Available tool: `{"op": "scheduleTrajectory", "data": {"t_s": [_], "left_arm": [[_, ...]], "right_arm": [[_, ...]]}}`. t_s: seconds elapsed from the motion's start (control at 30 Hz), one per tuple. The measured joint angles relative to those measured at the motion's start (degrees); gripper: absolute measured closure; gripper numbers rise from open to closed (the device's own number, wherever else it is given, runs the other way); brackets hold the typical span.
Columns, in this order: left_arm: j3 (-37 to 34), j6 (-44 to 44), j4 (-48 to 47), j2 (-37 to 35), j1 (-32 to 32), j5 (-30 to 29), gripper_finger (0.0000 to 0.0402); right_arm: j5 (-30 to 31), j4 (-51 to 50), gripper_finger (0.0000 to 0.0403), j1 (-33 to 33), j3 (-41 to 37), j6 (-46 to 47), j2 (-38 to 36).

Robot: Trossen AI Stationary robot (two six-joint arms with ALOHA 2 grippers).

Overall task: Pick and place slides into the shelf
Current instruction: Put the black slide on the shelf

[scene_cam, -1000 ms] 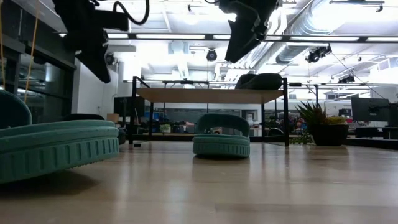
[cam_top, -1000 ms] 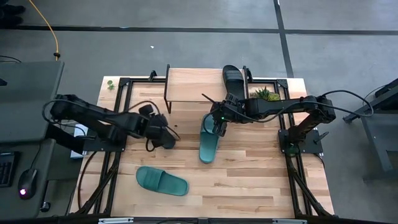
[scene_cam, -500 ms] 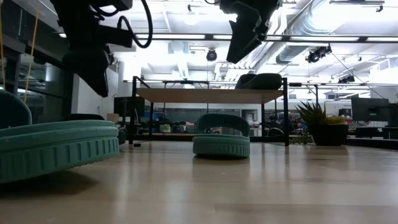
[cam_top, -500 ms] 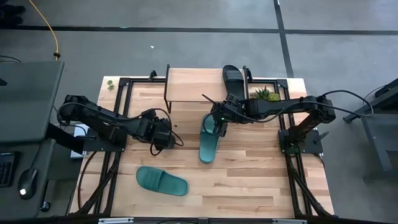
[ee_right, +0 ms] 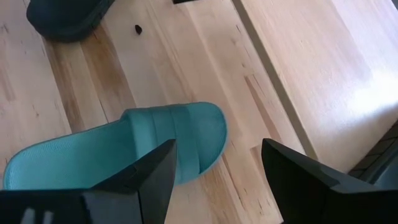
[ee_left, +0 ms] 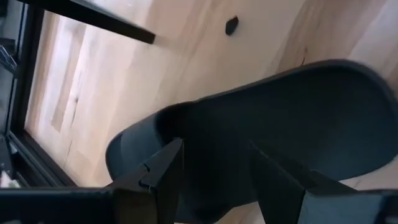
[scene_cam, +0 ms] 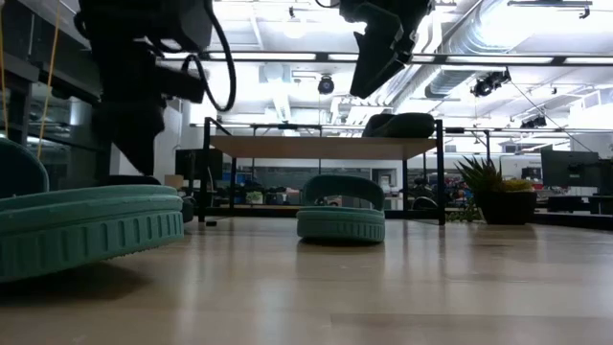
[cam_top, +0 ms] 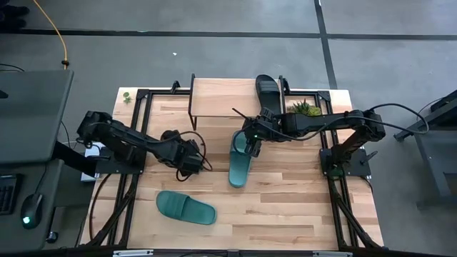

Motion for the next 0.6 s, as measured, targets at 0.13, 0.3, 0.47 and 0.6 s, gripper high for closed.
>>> {"op": "scheduleTrajectory", "data": {"t_s": [0.13,0.3,0.47,0.6], "left_arm": [[0.0,0.1,-0.6,3.1,0.0,-0.8,0.0238],[0.0,0.2,-0.8,4.4,0.0,-1.0,0.0238],[0.0,-0.3,-1.1,4.4,0.0,-1.5,0.0238],[0.0,-1.3,-2.8,4.4,0.0,-2.8,0.0238]], "right_arm": [[0.0,-0.1,0.0176,0.0,0.0,0.0,0.0],[0.0,-0.1,0.0176,0.0,0.0,0.0,0.0],[0.0,-0.1,0.0176,0.0,0.0,0.0,0.0],[0.0,-0.1,0.0176,0.0,0.0,0.0,0.0]]}}
